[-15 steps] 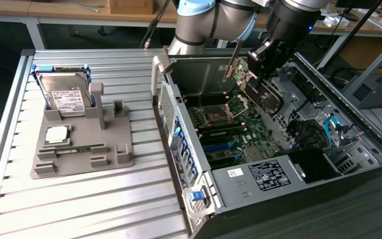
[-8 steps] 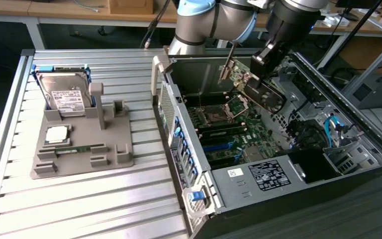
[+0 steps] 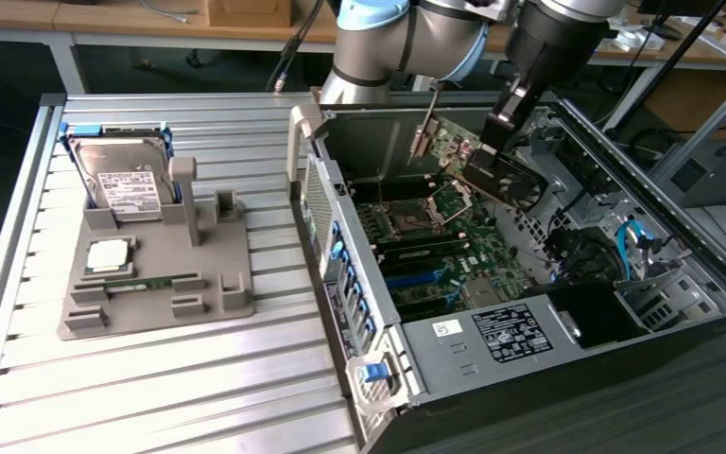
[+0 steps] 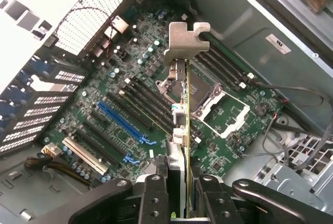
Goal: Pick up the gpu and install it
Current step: 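Insert the gpu into the slot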
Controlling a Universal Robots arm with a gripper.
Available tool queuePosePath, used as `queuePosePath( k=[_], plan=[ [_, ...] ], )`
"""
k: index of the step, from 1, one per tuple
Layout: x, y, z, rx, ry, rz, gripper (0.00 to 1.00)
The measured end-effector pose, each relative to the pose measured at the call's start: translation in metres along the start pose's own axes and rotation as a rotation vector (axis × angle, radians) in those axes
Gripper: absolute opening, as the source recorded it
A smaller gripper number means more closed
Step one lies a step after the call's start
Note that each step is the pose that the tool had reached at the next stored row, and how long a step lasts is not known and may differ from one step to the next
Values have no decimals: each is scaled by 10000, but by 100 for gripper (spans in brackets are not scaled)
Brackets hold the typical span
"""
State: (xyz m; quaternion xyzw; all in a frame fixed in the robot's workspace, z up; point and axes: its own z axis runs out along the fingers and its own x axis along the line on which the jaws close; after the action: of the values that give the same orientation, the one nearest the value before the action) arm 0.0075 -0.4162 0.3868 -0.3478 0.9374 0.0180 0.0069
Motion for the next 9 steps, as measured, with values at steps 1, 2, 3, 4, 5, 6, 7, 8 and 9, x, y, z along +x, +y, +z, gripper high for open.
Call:
queuePosePath(
  k=[1,2,3,4,5,6,7,8,9],
  plan=[
    [0,0,0,-2,2,-79,27],
    [0,0,0,-3,4,-123,27],
    [0,0,0,-5,5,-187,27],
    [0,0,1,-6,7,-238,27],
    [0,0,1,-8,9,-304,27],
    [0,0,1,-9,10,-355,27],
    [0,0,1,-10,12,-404,27],
    [0,0,1,-12,14,-468,27],
    [0,0,1,-13,15,-523,27]
  ],
)
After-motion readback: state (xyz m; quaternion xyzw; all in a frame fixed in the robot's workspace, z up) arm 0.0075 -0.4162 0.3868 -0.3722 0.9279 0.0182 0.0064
